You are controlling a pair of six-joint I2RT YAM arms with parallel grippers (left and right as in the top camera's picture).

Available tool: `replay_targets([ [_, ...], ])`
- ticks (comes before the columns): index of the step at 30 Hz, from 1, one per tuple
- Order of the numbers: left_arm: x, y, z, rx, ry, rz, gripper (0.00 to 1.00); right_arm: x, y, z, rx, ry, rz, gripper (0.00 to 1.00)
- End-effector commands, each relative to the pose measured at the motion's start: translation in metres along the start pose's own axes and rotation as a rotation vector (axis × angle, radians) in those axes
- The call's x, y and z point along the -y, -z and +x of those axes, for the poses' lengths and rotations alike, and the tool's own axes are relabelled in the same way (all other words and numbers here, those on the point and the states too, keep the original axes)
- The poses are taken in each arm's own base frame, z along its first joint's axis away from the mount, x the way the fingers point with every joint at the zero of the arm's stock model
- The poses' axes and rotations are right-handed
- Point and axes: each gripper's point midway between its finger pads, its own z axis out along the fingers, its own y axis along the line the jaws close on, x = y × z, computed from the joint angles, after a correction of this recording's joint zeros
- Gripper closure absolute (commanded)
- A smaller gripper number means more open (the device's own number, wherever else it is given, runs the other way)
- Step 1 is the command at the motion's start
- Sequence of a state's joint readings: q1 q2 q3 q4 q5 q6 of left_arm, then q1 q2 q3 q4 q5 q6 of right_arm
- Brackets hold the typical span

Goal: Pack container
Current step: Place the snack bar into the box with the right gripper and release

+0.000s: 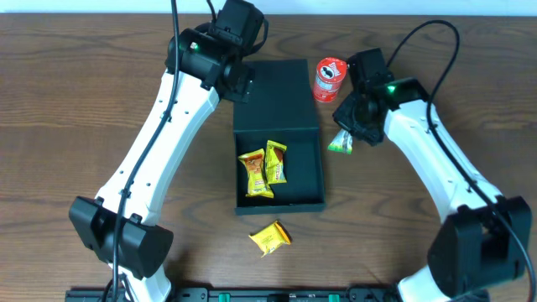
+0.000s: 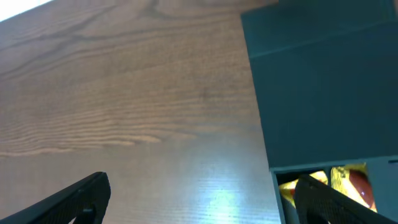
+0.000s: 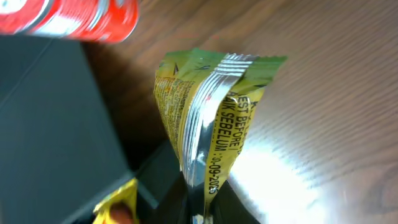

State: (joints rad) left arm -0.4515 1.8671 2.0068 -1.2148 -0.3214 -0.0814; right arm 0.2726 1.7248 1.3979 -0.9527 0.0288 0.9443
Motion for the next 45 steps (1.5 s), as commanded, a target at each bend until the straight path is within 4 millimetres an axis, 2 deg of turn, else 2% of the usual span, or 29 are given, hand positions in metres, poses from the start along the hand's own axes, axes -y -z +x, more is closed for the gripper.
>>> replay_targets([
  [1,-0.006,0.006,-0.009,0.037,0.032,-0.008,0.05,-0.017,0.014,0.020,-0.083,0.055,-0.093,0.91],
  [6,-0.006,0.006,-0.010,0.043,0.035,-0.007,0.04,-0.026,0.017,0.054,-0.149,0.147,-0.094,0.92],
  [8,-0.006,0.006,-0.010,0.044,0.034,-0.007,0.04,-0.038,0.019,0.073,-0.157,0.262,-0.113,0.90],
  [14,-0.006,0.006,-0.010,0.044,0.034,-0.007,0.05,-0.053,0.023,0.109,-0.164,0.577,-0.148,0.87],
  [19,-0.006,0.006,-0.011,0.044,0.035,-0.007,0.05,-0.060,0.023,0.123,-0.152,0.714,-0.165,0.82],
  [23,-0.006,0.006,-0.010,0.043,0.034,-0.007,0.04,-0.060,0.017,0.124,-0.124,0.743,-0.128,0.81],
  [28,-0.006,0.006,-0.010,0.042,0.034,-0.007,0.05,-0.068,0.021,0.112,-0.080,0.726,-0.141,0.78],
  [30,-0.006,0.006,-0.010,0.040,0.034,-0.007,0.05,-0.070,0.030,0.101,-0.056,0.711,-0.137,0.72],
  [32,-0.006,0.006,-0.008,0.034,0.031,-0.006,0.05,-0.072,0.042,0.077,0.018,0.700,-0.109,0.50],
  [33,-0.004,0.006,-0.007,0.032,0.031,0.001,0.05,-0.073,0.045,0.069,0.047,0.733,-0.098,0.33],
  [36,-0.003,0.006,-0.008,0.032,0.050,0.010,0.05,-0.074,0.056,0.043,0.133,0.790,-0.069,0.25],
  [37,-0.003,0.006,-0.009,0.036,0.052,0.011,0.05,-0.073,0.057,0.036,0.160,0.812,-0.049,0.17],
  [41,-0.002,0.006,-0.013,0.054,0.059,0.014,0.05,-0.058,0.061,0.008,0.262,0.789,0.073,0.16],
  [45,-0.002,0.007,-0.018,0.073,0.074,0.017,0.05,-0.050,0.061,-0.015,0.290,0.733,0.091,0.17],
])
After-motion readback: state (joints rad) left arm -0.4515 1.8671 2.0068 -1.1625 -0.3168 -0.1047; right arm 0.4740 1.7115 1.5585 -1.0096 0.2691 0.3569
